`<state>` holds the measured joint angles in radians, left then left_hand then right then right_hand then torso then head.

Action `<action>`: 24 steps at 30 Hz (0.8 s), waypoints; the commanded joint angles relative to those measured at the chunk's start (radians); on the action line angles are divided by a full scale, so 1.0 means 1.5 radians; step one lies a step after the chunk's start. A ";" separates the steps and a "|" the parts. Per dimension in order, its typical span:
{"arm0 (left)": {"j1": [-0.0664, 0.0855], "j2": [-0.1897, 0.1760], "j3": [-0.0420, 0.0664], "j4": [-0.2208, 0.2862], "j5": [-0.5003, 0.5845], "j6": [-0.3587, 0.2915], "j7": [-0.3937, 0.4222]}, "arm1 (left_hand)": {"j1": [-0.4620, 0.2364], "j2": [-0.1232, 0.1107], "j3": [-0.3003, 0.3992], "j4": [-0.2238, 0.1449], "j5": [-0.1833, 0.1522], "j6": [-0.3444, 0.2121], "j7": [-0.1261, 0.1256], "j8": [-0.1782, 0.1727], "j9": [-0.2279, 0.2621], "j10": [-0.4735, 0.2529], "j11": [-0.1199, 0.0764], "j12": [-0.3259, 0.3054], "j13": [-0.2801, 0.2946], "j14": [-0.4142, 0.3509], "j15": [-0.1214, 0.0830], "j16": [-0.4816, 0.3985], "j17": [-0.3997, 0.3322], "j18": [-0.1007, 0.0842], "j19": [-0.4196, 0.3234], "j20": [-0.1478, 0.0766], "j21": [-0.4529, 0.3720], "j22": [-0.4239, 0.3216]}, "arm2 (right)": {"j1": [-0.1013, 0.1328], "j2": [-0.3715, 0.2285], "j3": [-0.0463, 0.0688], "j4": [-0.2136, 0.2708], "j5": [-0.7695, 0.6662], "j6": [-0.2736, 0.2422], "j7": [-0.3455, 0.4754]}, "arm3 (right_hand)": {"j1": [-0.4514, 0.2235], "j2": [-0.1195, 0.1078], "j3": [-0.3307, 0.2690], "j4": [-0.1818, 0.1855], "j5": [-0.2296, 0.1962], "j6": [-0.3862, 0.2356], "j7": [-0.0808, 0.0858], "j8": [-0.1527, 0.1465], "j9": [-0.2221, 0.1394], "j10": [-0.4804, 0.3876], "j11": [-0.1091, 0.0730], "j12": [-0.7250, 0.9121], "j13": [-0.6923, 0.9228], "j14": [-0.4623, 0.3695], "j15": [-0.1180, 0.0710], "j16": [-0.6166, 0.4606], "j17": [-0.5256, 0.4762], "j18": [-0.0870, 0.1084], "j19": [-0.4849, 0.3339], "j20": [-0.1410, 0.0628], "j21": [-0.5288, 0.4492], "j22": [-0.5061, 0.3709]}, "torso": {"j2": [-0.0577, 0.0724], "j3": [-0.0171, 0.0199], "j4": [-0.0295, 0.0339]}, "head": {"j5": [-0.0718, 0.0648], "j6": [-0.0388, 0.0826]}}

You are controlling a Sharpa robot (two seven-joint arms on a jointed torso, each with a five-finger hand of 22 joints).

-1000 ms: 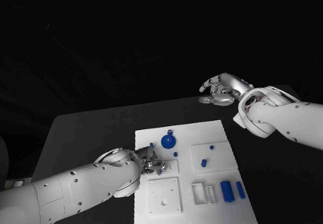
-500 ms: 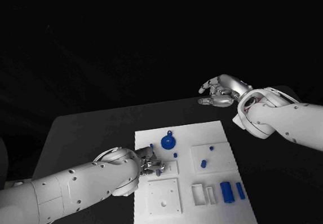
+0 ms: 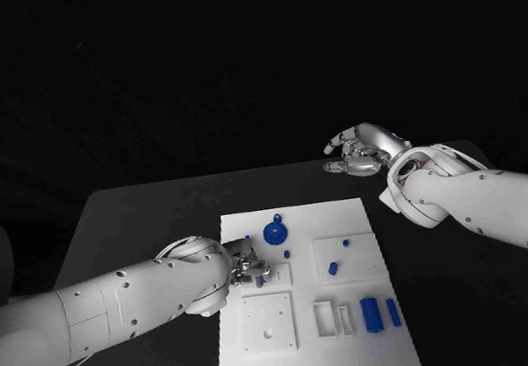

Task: Assemble the parts on the task board

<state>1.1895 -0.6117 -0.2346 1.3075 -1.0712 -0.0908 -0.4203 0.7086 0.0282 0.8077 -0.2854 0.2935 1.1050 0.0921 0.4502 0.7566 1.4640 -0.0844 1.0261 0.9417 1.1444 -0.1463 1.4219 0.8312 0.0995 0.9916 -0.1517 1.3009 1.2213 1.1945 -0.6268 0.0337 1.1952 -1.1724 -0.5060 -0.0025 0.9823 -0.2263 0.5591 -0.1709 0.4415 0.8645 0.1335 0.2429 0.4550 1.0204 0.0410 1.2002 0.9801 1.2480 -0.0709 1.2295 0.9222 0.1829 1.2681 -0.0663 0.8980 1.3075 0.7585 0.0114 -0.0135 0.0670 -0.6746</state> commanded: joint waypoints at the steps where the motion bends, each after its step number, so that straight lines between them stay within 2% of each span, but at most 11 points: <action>1: 0.000 0.003 0.000 -0.003 0.007 0.012 -0.006 | 0.016 0.015 0.005 -0.003 0.003 0.099 -0.079 0.000 -0.001 -0.038 -0.032 0.005 -0.001 0.048 -0.052 0.003 0.001 0.028 -0.006 -0.082 0.004 -0.001 | 0.000 0.001 0.000 0.000 -0.001 0.010 0.001 | 0.002 0.006 0.001 -0.004 0.003 -0.012 0.015 0.003 -0.001 -0.005 0.000 0.003 -0.001 0.002 0.001 0.001 -0.001 0.053 -0.001 -0.005 -0.003 0.009 | 0.000 -0.0001 0.0004 | 0.000 0.000; 16: 0.000 0.007 0.004 -0.010 0.010 0.002 -0.008 | 0.015 0.017 0.003 -0.001 -0.007 0.096 -0.078 0.001 -0.002 -0.039 -0.031 0.004 -0.004 0.046 -0.051 0.002 0.000 0.028 -0.008 -0.082 0.006 -0.004 | -0.003 0.002 0.000 -0.002 -0.001 0.011 0.001 | 0.002 0.006 0.001 -0.004 0.003 -0.012 0.015 0.003 -0.001 -0.005 0.000 0.003 -0.001 0.002 0.001 0.001 -0.001 0.053 -0.001 -0.005 -0.003 0.009 | 0.000 -0.0003 0.0006 | -0.001 0.000; 24: 0.003 0.011 0.005 -0.019 0.033 0.032 -0.007 | 0.014 0.020 0.003 -0.002 -0.007 0.096 -0.078 0.001 -0.003 -0.039 -0.031 0.003 -0.005 0.046 -0.051 0.001 -0.001 0.027 -0.009 -0.082 0.007 -0.005 | -0.003 0.001 0.000 -0.002 -0.002 0.016 -0.001 | 0.002 0.007 0.002 -0.004 0.003 -0.013 0.015 0.003 -0.001 -0.005 0.001 0.004 -0.001 0.002 0.001 0.001 -0.001 0.053 -0.001 -0.005 -0.003 0.009 | 0.000 -0.0006 0.0000 | -0.001 0.000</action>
<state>1.1928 -0.5982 -0.2283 1.2828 -1.0447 -0.0768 -0.4246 0.7093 0.0275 0.8089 -0.2871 0.2816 1.1101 0.0900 0.4487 0.7522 1.4606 -0.0810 1.0261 0.9351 1.1490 -0.1482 1.4218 0.8309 0.1010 0.9826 -0.1502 1.3049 1.2150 1.1907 -0.6253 0.0337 1.1920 -1.1724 -0.4998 -0.0043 0.9823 -0.2263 0.5596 -0.1715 0.4415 0.8643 0.1333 0.2429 0.4542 1.0204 0.0410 1.2001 0.9792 1.2480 -0.0708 1.2295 0.9222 0.1828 1.2643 -0.0664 0.8981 1.3074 0.7583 0.0105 -0.0128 0.0659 -0.6752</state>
